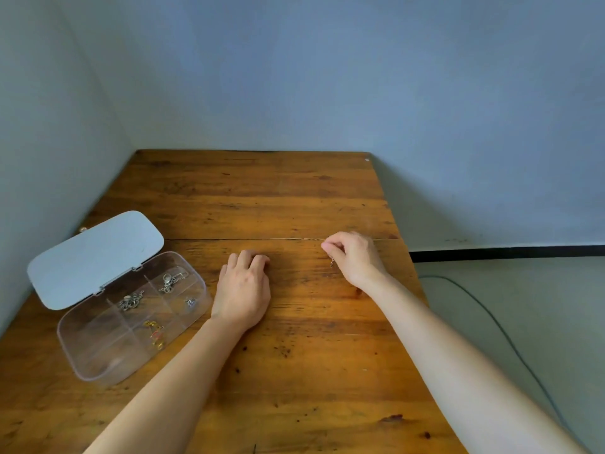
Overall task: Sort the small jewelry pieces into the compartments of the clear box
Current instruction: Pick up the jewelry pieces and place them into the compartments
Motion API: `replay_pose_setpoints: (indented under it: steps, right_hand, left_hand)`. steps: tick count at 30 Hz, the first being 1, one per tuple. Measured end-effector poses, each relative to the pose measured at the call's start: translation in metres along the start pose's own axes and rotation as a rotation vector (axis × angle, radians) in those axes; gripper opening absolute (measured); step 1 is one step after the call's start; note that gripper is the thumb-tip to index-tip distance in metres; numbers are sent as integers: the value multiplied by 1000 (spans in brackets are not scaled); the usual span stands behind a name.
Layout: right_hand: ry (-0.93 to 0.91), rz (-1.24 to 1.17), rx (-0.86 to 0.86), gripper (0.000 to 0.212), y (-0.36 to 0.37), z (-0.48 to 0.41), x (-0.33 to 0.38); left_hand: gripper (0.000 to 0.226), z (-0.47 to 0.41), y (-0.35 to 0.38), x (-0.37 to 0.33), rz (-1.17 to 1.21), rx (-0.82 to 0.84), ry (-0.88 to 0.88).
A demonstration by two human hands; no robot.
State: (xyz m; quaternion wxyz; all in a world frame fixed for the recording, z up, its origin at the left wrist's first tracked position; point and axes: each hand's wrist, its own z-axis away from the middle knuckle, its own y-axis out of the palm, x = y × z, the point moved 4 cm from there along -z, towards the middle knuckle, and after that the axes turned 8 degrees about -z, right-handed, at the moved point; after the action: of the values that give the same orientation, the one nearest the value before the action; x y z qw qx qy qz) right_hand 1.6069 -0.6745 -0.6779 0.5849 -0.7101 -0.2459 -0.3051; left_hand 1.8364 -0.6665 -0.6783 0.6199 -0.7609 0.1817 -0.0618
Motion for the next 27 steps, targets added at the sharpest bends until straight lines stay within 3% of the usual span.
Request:
replay_pose_setpoints:
  steps: [4,8,11,15,20,22,25,27]
  right_hand:
    - [12,-315,-112,21,-17,-30,28]
    - [104,-679,-220,6,-26,-64,44]
    - [236,-978,-210,8,-17,-83,42]
    - [399,-1129,-133,21,2,-95,34]
    - [382,-1472,-127,17,2,-112,42]
    - [370,-1294,-138,14,0,-112,33]
    - [417,-753,-113,16,2,-98,4]
    - [415,-517,-99,18,2,-90,-13]
  left_hand:
    - [29,0,2,1,27,-14,-20]
    - [28,0,2,1,28,-15,-19]
    - [29,0,3,2,29,-15,-18]
    - [28,0,4,2,31,-18,-16]
    - [28,-1,4,3,37,-20,-16]
    - [28,-1,5,3,36,-18,-16]
    - [28,-2,5,3,35,-17,-16]
    - [27,-1,5,3,35,-22,-17]
